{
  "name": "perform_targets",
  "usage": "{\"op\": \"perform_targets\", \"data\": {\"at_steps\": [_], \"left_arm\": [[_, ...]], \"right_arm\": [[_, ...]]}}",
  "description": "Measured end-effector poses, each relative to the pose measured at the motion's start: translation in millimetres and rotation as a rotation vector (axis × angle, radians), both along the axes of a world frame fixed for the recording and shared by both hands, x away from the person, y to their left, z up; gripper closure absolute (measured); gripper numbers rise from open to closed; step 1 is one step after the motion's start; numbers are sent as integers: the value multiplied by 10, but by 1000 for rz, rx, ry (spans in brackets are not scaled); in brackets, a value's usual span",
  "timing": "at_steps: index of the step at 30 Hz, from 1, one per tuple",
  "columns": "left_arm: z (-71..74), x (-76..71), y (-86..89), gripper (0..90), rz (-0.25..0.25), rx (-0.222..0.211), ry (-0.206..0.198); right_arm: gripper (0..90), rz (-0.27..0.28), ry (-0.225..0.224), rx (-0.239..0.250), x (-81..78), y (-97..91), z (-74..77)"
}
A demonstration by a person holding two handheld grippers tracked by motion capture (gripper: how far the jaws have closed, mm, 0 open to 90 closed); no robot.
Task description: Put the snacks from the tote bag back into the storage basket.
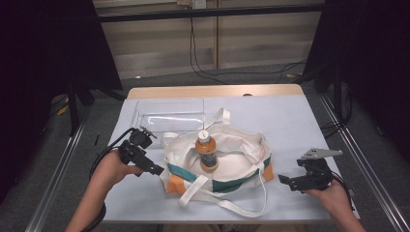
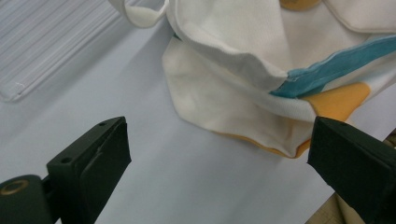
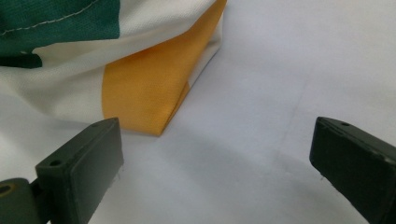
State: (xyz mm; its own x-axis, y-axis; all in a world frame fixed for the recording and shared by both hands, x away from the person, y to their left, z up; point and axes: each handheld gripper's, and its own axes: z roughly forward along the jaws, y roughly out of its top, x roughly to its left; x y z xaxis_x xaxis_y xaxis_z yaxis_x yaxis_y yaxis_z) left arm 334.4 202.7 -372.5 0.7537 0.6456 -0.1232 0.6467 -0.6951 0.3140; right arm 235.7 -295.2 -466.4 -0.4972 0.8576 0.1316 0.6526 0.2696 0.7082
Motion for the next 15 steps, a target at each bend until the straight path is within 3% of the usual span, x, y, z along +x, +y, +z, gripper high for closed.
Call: {"op": "perform_targets", "data": {"at_steps": [7,15], "left_arm": [[78,44,-57,50,-9,7,6],[161,86,-140,48,-18,-13,11]], "right_arm": [[25,0,1,0,-2,3,1],[26,3,0,-4,-1,10,-3]]}}
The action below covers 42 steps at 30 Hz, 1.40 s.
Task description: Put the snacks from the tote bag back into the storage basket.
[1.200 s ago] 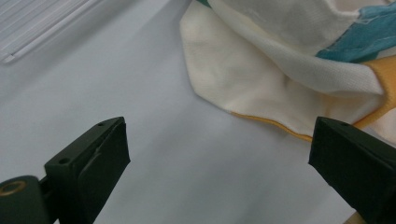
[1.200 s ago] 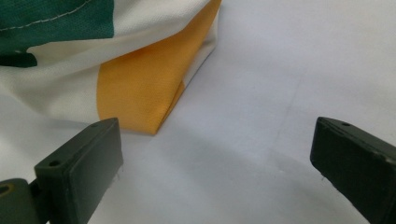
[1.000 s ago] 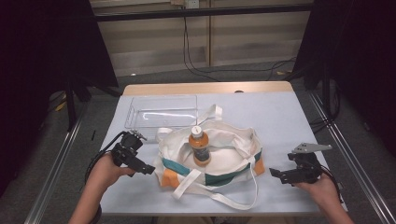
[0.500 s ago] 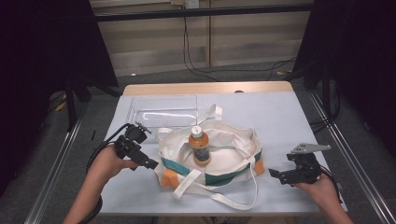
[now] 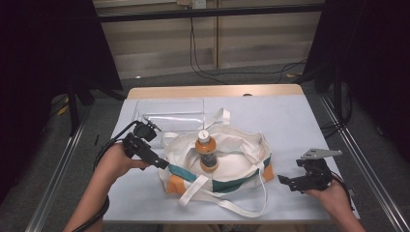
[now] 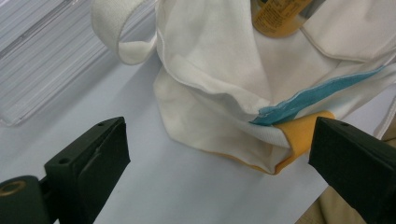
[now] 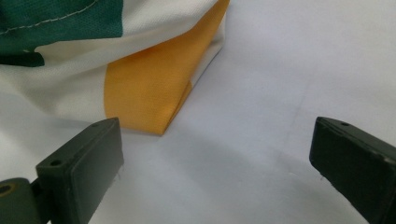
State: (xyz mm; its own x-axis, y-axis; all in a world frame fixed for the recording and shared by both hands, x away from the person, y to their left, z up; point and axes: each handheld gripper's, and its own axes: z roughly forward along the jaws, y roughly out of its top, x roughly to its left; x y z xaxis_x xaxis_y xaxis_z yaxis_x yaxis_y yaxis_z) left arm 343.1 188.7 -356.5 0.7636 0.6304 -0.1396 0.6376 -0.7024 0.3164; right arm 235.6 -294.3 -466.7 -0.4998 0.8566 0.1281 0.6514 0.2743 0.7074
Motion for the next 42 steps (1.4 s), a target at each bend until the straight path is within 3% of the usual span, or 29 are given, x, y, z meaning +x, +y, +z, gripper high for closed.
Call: {"op": "perform_targets", "data": {"at_steps": [15,28,35,42], "left_arm": [[111,49,-158,47,-26,-19,-9],[166,98,-295,57,-56,-3,6],[190,121,-371,62,-63,-10,-17],[202,134,-485,65,-82,5,-13]], "right_arm": [[27,-5,2,9,-3,-1,5],[27,0,3,10,-3,2,3],[26,-2,6,12,-6,-1,2],[29,2,3,14,-5,1,4]]}}
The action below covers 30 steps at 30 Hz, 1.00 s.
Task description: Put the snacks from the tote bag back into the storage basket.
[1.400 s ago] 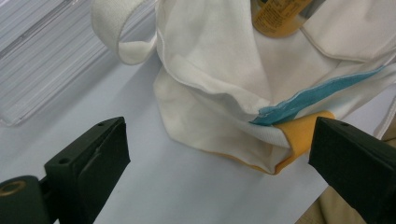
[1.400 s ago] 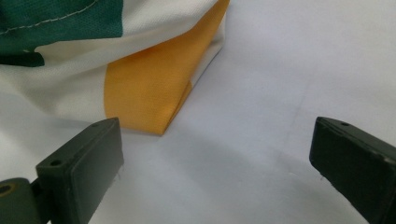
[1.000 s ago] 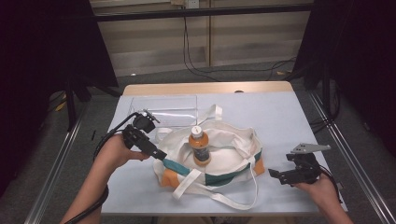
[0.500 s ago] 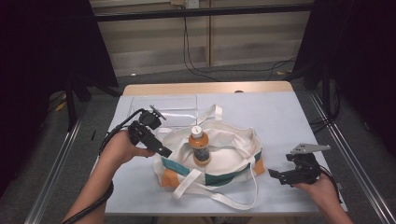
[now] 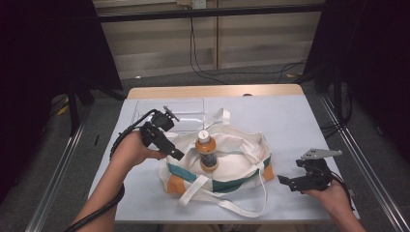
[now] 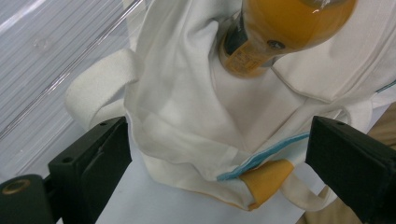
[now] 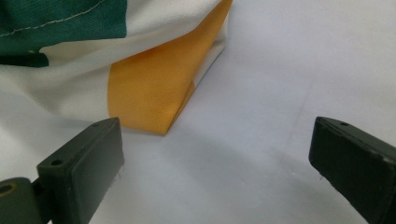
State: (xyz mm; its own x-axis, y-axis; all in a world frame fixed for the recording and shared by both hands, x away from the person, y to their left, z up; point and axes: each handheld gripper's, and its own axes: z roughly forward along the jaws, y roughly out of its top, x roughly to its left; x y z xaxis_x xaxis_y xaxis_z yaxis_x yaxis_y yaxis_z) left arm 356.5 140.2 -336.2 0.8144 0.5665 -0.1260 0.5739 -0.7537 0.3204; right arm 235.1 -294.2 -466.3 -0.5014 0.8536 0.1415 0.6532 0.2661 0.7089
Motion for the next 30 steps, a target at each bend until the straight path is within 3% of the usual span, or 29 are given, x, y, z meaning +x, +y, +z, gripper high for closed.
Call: {"op": "perform_targets", "data": {"at_steps": [21,30], "left_arm": [[19,52,-234,73,-49,18,14],[20,60,-335,77,-55,5,3]], "right_arm": [[29,12,7,-7,-14,8,-6],[29,10,7,-3,-20,7,-5]]}}
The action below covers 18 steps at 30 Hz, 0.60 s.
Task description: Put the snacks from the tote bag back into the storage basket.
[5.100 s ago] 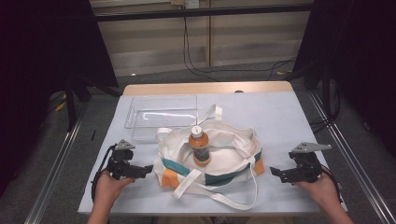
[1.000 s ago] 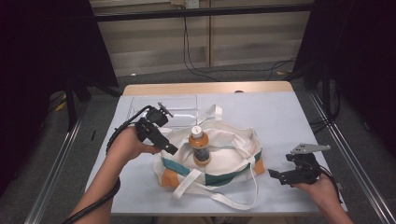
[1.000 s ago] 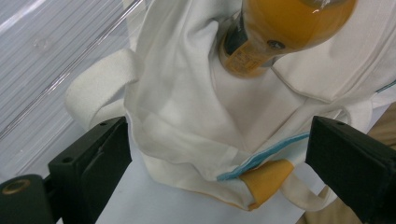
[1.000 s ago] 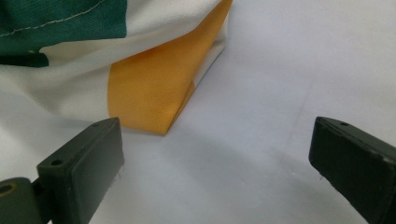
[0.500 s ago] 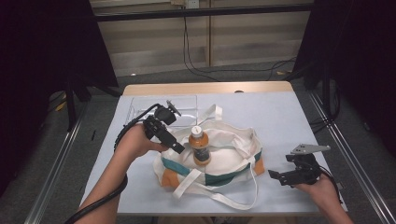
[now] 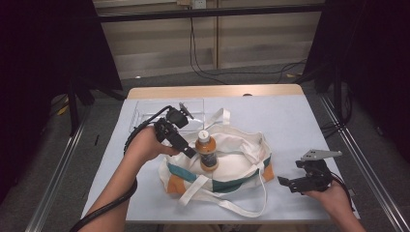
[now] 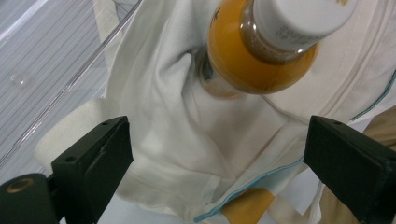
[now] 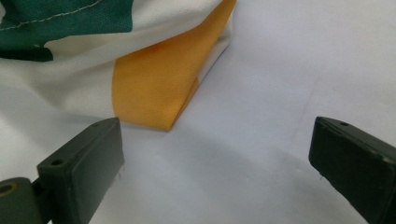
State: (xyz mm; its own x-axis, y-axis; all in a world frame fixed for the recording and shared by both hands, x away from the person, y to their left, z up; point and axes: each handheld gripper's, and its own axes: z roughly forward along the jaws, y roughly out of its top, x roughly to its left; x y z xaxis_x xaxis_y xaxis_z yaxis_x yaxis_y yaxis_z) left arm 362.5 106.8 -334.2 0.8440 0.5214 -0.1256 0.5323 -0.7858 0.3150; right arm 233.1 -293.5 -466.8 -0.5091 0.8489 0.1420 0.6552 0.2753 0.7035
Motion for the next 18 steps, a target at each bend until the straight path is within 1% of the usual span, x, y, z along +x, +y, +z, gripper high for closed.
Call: {"op": "perform_targets", "data": {"at_steps": [3,4,6,7,8,9,10,12,15,17,18], "left_arm": [[10,7,-35,80,-8,-1,7],[8,12,-46,81,-14,1,3],[5,17,-61,84,-9,-2,5],[13,26,-66,84,-16,3,7],[6,24,-73,84,-11,-5,4],[7,24,-80,85,-10,-3,9],[11,31,-86,85,-22,4,9],[3,30,-102,86,-16,1,8],[1,36,-126,87,-22,8,8],[-6,40,-142,88,-25,0,7],[-6,44,-150,88,-27,5,9]], "right_arm": [[30,6,5,-4,-1,-4,-5],[30,6,8,-4,-3,-3,-7],[30,10,6,-4,-4,-4,-8],[30,10,6,-5,-5,-4,-7],[30,8,1,-6,-5,-4,-7],[30,9,0,-5,-5,-5,-6],[30,8,1,-4,-7,-6,-6],[30,1,6,-1,-10,-6,-6],[30,4,3,-2,-9,-6,-8],[30,7,-1,-2,-9,-5,-6],[30,6,1,-2,-10,-3,-5]]}}
